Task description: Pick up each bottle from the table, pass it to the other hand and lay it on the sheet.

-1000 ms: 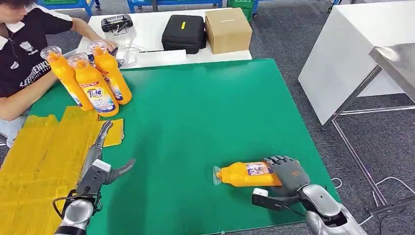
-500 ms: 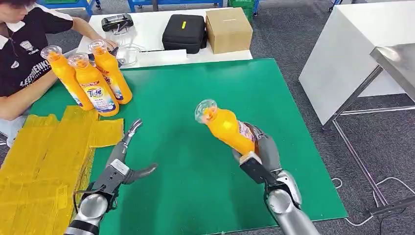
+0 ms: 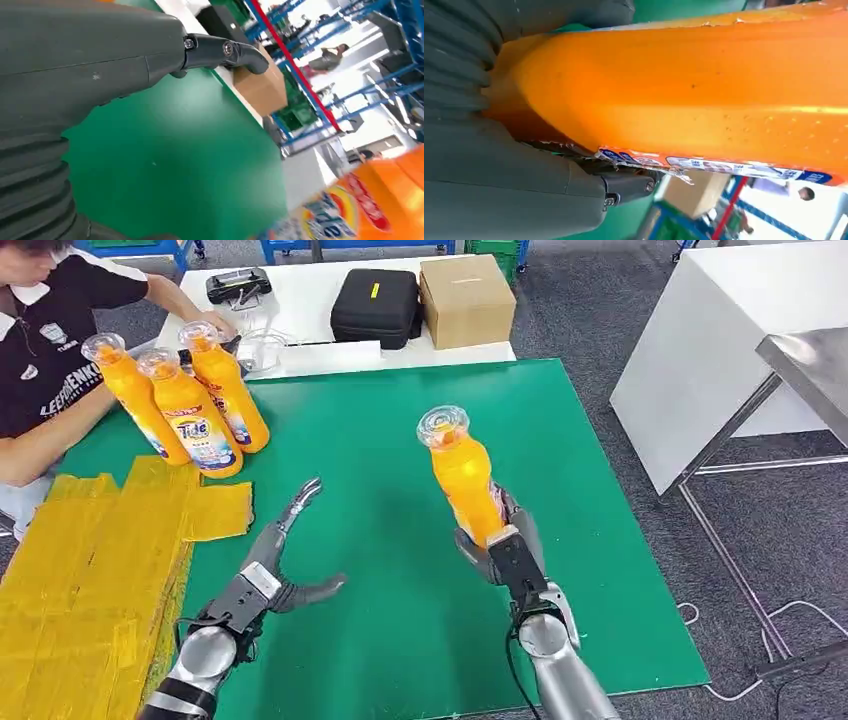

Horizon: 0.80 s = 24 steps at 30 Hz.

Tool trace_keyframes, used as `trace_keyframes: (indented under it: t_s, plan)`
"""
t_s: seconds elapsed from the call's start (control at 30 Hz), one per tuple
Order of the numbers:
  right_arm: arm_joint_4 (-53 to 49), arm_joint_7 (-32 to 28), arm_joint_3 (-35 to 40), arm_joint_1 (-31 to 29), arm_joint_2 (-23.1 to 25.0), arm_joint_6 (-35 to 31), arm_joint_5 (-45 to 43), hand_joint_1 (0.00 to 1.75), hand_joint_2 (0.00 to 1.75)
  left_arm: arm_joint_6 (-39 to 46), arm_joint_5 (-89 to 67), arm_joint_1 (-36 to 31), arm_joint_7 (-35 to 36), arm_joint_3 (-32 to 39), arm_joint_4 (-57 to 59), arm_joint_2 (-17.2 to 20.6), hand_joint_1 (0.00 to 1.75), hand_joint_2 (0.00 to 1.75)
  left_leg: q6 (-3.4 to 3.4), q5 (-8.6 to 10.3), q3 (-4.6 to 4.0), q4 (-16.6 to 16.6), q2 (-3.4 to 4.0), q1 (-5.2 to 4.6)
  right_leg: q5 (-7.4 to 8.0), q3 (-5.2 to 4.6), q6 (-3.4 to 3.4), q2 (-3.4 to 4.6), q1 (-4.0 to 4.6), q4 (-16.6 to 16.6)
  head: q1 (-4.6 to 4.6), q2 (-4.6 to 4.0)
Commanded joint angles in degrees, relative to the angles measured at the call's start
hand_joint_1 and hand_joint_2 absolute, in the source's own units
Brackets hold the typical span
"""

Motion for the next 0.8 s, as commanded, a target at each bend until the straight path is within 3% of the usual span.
trace_keyframes:
  t_s: [0.03, 0.3, 0.8]
  plan:
    - [21.1, -4.1, 5.7, -9.3, 7.6, 7.9, -8.6, 1.75, 1.75, -5.0, 5.6, -7.1, -0.7, -6.1, 5.4, -0.8, 0.00, 1.75, -0.04, -0.02, 0.07, 0.0, 0.03, 0.08, 0.03, 0.06, -0.08, 0.09, 0.07, 0.0, 0.00, 0.00]
    - [28.1, -6.3, 19.8, -10.2, 10.5, 7.8, -2.0, 1.75, 1.75, -7.8, 11.6, -9.1, 0.3, -5.6, 9.0, -1.9, 0.00, 1.75, -0.08, 0.03, 0.14, 0.0, 0.00, 0.08, -0.01, 0.12, -0.07, 0.06, 0.07, 0.0, 0.00, 0.00]
    - [25.9, -8.5, 24.7, -10.1, 9.5, 0.8, 2.0, 1.75, 1.75, -12.0, 18.4, -9.8, 2.5, -5.2, 11.8, -2.0, 0.00, 1.75, -0.10, 0.01, 0.06, 0.0, -0.14, 0.12, -0.04, 0.10, -0.12, -0.05, 0.10, 0.0, 0.00, 0.00]
